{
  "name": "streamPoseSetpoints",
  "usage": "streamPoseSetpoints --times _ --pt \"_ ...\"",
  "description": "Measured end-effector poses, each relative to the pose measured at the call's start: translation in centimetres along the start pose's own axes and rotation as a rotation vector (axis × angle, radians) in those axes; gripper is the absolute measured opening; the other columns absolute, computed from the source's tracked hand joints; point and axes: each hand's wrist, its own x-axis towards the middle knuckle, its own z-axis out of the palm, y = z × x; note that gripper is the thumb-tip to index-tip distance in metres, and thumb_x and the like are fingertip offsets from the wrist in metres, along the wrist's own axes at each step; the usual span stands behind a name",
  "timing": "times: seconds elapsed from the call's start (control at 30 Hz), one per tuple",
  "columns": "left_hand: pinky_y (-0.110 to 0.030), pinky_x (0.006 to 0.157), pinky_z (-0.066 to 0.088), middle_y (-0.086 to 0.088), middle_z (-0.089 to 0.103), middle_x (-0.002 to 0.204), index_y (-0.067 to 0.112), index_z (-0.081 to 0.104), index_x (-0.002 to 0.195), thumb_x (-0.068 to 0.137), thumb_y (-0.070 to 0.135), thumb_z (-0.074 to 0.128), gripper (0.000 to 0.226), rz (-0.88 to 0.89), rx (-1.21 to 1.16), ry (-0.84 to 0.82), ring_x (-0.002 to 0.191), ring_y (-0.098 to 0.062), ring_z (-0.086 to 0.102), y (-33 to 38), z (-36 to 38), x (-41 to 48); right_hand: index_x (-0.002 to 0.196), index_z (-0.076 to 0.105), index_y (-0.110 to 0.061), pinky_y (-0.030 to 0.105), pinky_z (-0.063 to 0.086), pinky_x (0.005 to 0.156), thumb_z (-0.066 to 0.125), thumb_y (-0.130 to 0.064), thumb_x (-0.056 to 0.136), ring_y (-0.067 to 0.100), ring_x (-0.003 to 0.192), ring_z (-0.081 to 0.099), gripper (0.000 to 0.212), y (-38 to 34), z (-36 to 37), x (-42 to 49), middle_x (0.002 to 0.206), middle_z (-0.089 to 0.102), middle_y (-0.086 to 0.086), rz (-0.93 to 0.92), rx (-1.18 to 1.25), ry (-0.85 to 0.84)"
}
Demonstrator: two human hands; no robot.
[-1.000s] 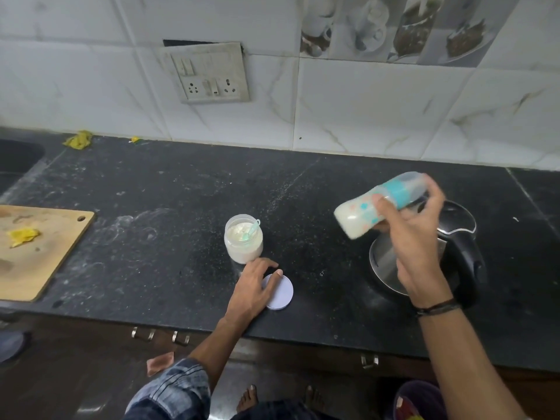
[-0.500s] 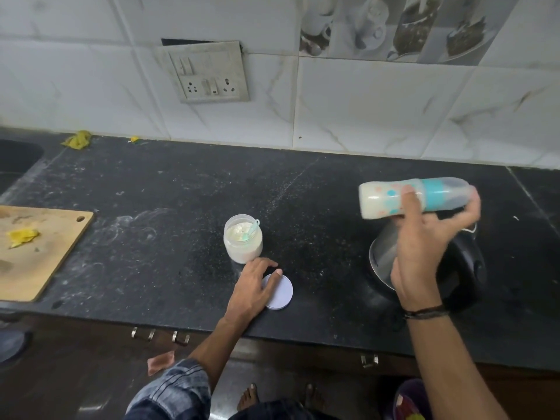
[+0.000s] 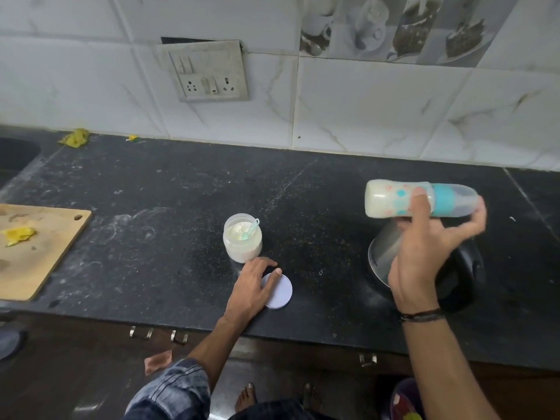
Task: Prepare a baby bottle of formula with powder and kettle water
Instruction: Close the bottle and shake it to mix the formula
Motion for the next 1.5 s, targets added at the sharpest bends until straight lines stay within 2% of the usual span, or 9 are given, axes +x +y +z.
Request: streamPoseSetpoints --times 0.13,0.3,0.43,0.57,0.7,0.87,1.0,1.13,1.5 --pt "-0.027 0.098 0.043 0.015 0.06 0.117 0.027 0.065 0.114 0.104 0.046 0.053 0.025 0.012 -0.006 0.0 0.114 -0.003 0.051 -0.2 -0.1 -0.2 0.149 0.032 -0.033 0.038 0.064 0.085 0.08 -0.004 0.09 0.016 0.116 0.072 0.081 0.4 0.3 -0.2 0.138 0.061 0.002 0.133 -0.147 -0.207" --pt "-0.027 0.099 0.042 0.015 0.06 0.118 0.027 0.065 0.115 0.105 0.045 0.054 0.023 0.004 -0.012 -0.002 0.114 -0.003 0.051 0.0 0.0 -0.2 0.152 0.023 -0.027 0.042 0.065 0.085 0.079 -0.012 0.092 0.016 0.119 0.071 0.083 0.2 0.4 -0.1 0.141 0.057 0.005 0.017 -0.029 -0.03" --pt "-0.026 0.098 0.042 0.016 0.06 0.118 0.029 0.064 0.114 0.103 0.051 0.05 0.029 0.011 -0.012 -0.008 0.114 -0.002 0.051 -0.2 -0.1 -0.3 0.144 0.036 -0.037 0.039 0.064 0.087 0.081 -0.007 0.089 0.018 0.118 0.072 0.077 0.4 0.2 -0.3 0.136 0.064 0.0 0.12 -0.15 -0.214" --pt "-0.026 0.097 0.042 0.018 0.059 0.118 0.031 0.064 0.114 0.103 0.05 0.051 0.025 0.002 -0.008 -0.007 0.115 -0.001 0.05 0.0 0.0 -0.2 0.152 0.023 -0.029 0.043 0.064 0.085 0.082 -0.018 0.09 0.021 0.121 0.071 0.086 0.0 0.4 0.0 0.141 0.061 0.008 -0.016 0.012 -0.017" --pt "-0.027 0.099 0.043 0.017 0.059 0.118 0.03 0.064 0.115 0.102 0.053 0.049 0.03 0.005 -0.002 -0.008 0.115 -0.002 0.05 -0.3 -0.1 -0.3 0.148 0.033 -0.033 0.041 0.065 0.082 0.08 -0.006 0.091 0.022 0.117 0.072 0.079 0.9 0.3 -0.3 0.133 0.068 0.001 0.144 -0.182 -0.237" --pt "-0.029 0.099 0.044 0.015 0.06 0.118 0.029 0.065 0.115 0.104 0.046 0.054 0.023 0.002 -0.002 -0.001 0.114 -0.004 0.051 0.0 0.0 -0.2 0.154 0.022 -0.029 0.045 0.064 0.087 0.081 -0.018 0.092 0.021 0.122 0.07 0.086 0.3 0.4 -0.5 0.144 0.056 0.01 0.007 -0.024 -0.033" --pt "-0.028 0.1 0.044 0.015 0.06 0.12 0.029 0.064 0.116 0.102 0.054 0.049 0.033 -0.003 -0.001 -0.015 0.115 -0.003 0.051 -0.1 -0.1 -0.3 0.15 0.03 -0.033 0.05 0.063 0.093 0.081 -0.008 0.09 0.022 0.122 0.069 0.083 0.9 0.1 -0.9 0.145 0.057 0.008 0.138 -0.169 -0.185" --pt "-0.031 0.101 0.044 0.014 0.061 0.117 0.027 0.065 0.115 0.103 0.046 0.054 0.025 0.005 -0.008 0.002 0.114 -0.005 0.051 0.1 0.0 -0.1 0.154 0.022 -0.026 0.046 0.064 0.087 0.082 -0.019 0.091 0.022 0.121 0.071 0.087 0.4 0.1 -0.3 0.144 0.058 0.01 0.007 -0.023 -0.045" --pt "-0.03 0.1 0.044 0.015 0.06 0.117 0.029 0.064 0.114 0.104 0.046 0.054 0.022 0.004 -0.006 0.002 0.114 -0.002 0.05 -0.2 0.0 -0.3 0.15 0.027 -0.03 0.053 0.064 0.089 0.08 -0.008 0.091 0.022 0.119 0.071 0.082 0.5 1.0 -0.7 0.138 0.065 0.002 0.112 -0.102 -0.157"
